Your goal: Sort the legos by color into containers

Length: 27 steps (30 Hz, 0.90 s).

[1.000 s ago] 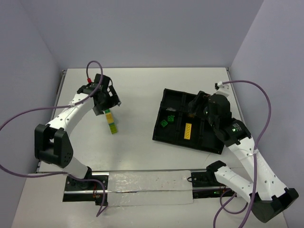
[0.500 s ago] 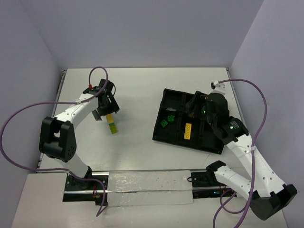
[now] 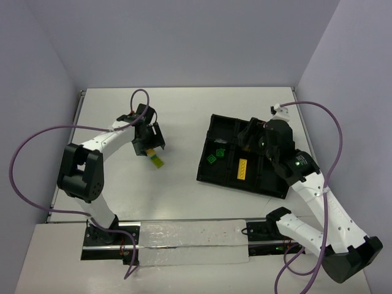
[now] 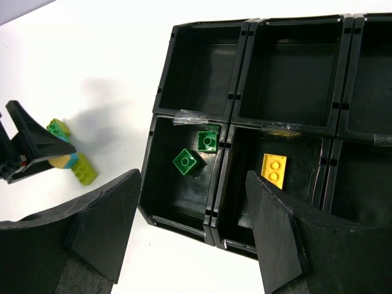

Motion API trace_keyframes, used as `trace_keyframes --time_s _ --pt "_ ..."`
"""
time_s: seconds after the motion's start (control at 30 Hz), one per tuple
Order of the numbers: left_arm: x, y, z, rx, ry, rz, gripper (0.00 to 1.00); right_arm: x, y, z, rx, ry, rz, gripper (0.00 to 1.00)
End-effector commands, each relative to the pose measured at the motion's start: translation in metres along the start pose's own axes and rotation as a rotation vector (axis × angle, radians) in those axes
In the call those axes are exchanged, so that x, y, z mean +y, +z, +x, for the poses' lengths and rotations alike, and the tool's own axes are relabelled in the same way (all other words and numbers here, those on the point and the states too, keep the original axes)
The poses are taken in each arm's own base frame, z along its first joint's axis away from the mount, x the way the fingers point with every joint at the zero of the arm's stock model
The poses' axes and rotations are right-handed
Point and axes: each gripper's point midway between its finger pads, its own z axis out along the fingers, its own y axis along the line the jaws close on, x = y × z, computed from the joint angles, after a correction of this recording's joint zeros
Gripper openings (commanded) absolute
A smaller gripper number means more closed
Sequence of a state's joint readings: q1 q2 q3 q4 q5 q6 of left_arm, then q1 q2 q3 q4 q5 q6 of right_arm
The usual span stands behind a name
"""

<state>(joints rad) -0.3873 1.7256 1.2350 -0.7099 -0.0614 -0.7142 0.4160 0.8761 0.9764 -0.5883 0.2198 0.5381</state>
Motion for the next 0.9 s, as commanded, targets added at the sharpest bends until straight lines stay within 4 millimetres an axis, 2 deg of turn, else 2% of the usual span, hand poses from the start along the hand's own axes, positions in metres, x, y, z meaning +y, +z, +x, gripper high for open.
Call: trace_keyframes --time_s 0.0,0.2,0.33,0.43,0.6,0.77,0.87 --pt "-0.031 -0.001 -0.006 -0.005 0.046 0.110 0.82 0.013 -0.007 -0.027 -0.079 0.026 -0.041 0.77" --pt "-0.026 -0.011 -0.011 -0.058 0.056 0.075 0.89 0.011 -0.006 -0.022 -0.068 0.027 -0.037 0.77" --pt "-0.012 -0.007 -0.013 -0.083 0.007 0.007 0.90 0.014 -0.005 -0.022 -0.060 0.033 -0.050 0.77" --pt "-0.005 -0.003 -0.018 -0.108 -0.074 -0.022 0.85 0.015 -0.006 -0.023 -0.062 0.030 -0.055 0.77" --pt "-0.008 0.004 -0.031 -0.132 -0.170 0.015 0.76 0.014 -0.010 -0.023 -0.069 0.031 -0.055 0.77" --pt "-0.012 0.012 -0.035 -0.131 -0.201 0.013 0.69 0.013 -0.011 -0.023 -0.070 0.033 -0.054 0.77" --pt "-0.010 0.015 -0.033 -0.130 -0.194 0.006 0.60 0.012 -0.012 -0.022 -0.071 0.035 -0.052 0.76"
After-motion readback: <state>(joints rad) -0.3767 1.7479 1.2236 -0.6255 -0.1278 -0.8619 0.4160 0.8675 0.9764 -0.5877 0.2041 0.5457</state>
